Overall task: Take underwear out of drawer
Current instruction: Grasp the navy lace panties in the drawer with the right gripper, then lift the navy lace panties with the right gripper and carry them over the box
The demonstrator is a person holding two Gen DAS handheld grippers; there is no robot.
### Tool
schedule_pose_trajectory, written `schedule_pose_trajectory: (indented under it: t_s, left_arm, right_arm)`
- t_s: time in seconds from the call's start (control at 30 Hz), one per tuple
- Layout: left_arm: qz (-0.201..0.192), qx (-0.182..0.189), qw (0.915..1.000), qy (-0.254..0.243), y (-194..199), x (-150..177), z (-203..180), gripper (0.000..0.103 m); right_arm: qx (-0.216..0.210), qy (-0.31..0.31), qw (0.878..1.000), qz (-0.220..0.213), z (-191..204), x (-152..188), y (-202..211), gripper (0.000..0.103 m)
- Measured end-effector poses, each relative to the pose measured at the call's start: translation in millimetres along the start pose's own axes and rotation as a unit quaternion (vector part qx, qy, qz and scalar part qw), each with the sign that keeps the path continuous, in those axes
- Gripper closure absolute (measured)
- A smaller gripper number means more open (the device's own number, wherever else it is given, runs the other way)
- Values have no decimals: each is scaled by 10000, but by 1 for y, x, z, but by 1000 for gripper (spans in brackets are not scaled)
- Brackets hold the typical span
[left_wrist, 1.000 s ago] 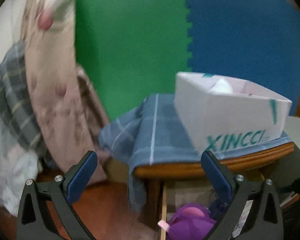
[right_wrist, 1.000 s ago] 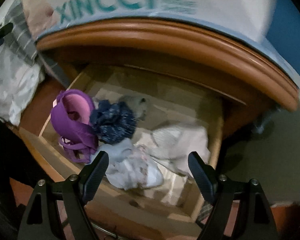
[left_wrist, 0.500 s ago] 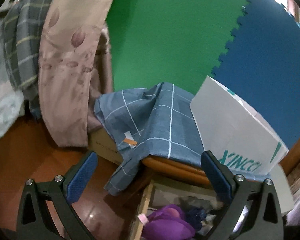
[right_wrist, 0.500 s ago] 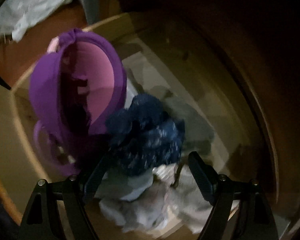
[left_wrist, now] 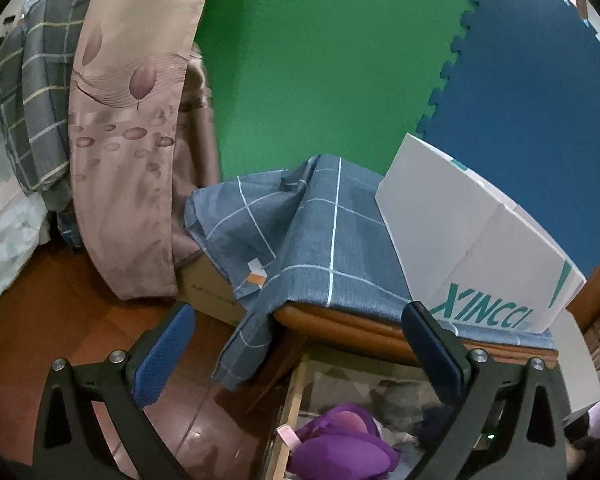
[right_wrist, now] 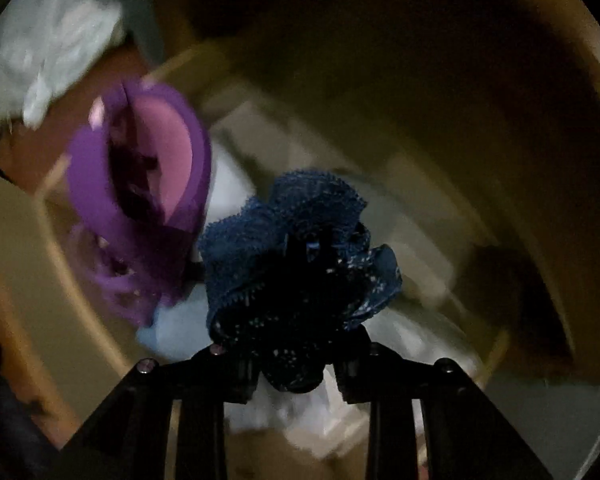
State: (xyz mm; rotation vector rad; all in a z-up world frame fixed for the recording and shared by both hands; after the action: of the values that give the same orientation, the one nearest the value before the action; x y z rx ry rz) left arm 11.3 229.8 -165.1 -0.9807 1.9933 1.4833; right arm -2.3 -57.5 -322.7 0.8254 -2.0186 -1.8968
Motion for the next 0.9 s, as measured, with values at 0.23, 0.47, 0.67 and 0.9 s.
schedule_pose_trajectory:
  t_s: [0.23, 0.47, 0.67, 0.9]
  left_arm:
    - [-50, -288, 9983, -504, -2, 11, -17, 1]
    - [-202, -676, 9920, -1045, 0, 24, -25, 1]
    - [-232, -854, 9901, -1086, 2, 26, -21, 1]
    - [-326, -846, 9883, -1228, 5, 29, -29, 1]
  right_arm:
    - [103, -1265, 9864, -1041, -25, 66, 72, 74]
    - [183, -2010, 9680, -1488, -48, 88, 103, 74]
    - [622, -2434, 9550, -1579, -62, 95, 115, 74]
    - [694, -2968, 9404, -1509, -75, 115, 130, 74]
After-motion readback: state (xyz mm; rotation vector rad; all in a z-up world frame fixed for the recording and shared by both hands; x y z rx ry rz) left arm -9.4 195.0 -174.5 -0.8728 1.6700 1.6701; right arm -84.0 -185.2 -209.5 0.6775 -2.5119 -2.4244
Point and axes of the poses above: each gripper's, at about its wrist camera, not at the fingertips, and y roughly against the way its jaws point, z to its left, x to its underside, the point moved 3 cm from there along -y, roughly the way its jaws point, and after that the axes turned 5 degrees about z, right-handed, at the moved point
